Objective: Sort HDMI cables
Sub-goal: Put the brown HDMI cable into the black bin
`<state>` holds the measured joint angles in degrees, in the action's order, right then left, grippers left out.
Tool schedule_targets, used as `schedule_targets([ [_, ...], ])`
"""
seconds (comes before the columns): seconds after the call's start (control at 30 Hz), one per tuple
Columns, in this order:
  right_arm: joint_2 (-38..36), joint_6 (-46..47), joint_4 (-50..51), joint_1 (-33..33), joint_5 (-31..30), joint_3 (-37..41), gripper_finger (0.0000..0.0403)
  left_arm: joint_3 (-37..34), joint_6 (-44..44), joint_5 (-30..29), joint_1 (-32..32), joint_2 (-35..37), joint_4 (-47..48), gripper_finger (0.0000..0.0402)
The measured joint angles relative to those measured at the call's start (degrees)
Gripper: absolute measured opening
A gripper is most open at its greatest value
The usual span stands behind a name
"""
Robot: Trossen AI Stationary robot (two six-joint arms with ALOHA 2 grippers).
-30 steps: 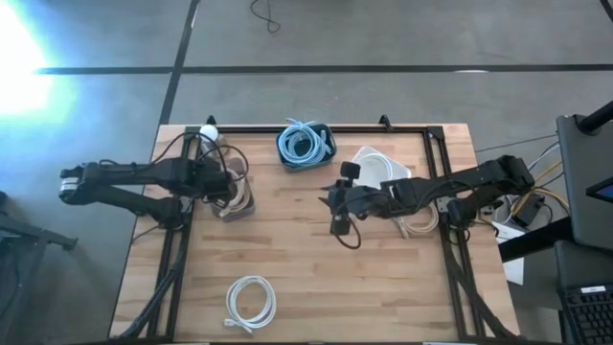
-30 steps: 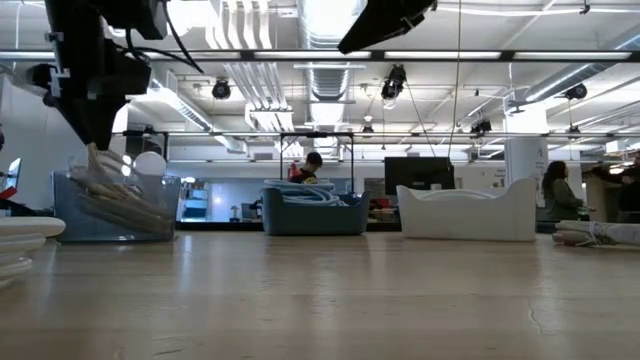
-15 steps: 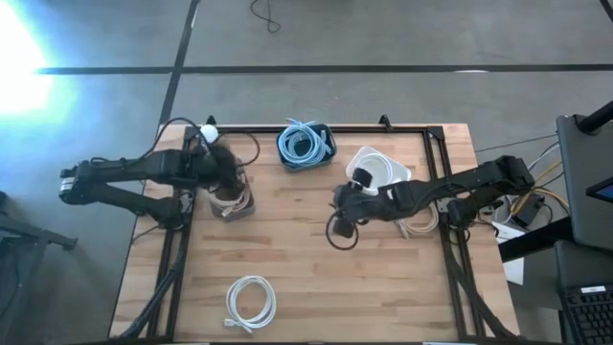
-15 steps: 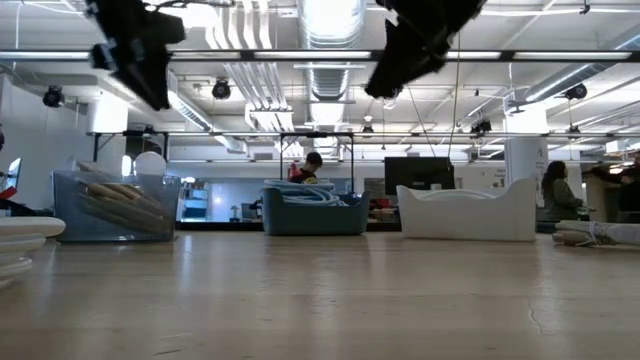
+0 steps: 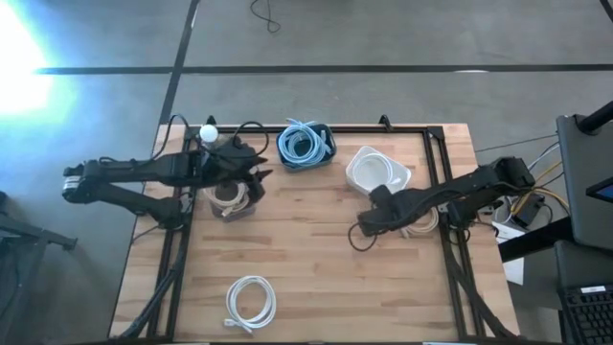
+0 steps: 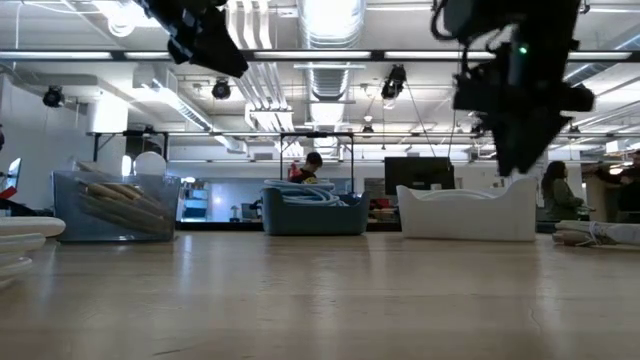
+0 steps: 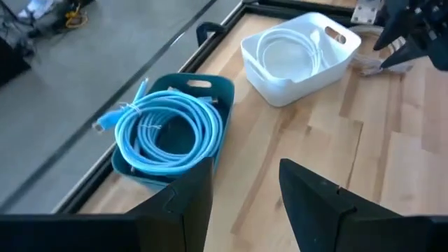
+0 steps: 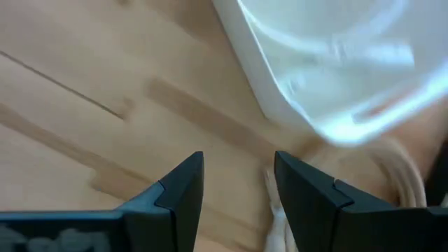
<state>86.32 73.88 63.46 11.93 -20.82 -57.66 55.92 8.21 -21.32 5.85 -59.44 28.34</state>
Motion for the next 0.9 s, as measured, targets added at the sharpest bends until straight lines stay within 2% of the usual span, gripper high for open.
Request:
schedule_targets([
  [0.43, 0.0, 14.55, -0.18, 1.26, 13.73, 9.34, 0.0153, 0.73, -10.84, 0.06, 0.07, -5.83, -8.52, 0.0168],
  [0.73, 0.0, 14.15, -1.92, 1.72, 16.25, 15.71, 0.0153, 2.4, -11.28, 0.88, 0.07, -10.05, -9.91, 0.0168],
  [0.9, -0.09, 10.65, -5.34, 1.7, 16.35, 18.06, 0.0152, 2.56, -11.2, 1.05, 0.07, -11.25, -9.91, 0.0168],
])
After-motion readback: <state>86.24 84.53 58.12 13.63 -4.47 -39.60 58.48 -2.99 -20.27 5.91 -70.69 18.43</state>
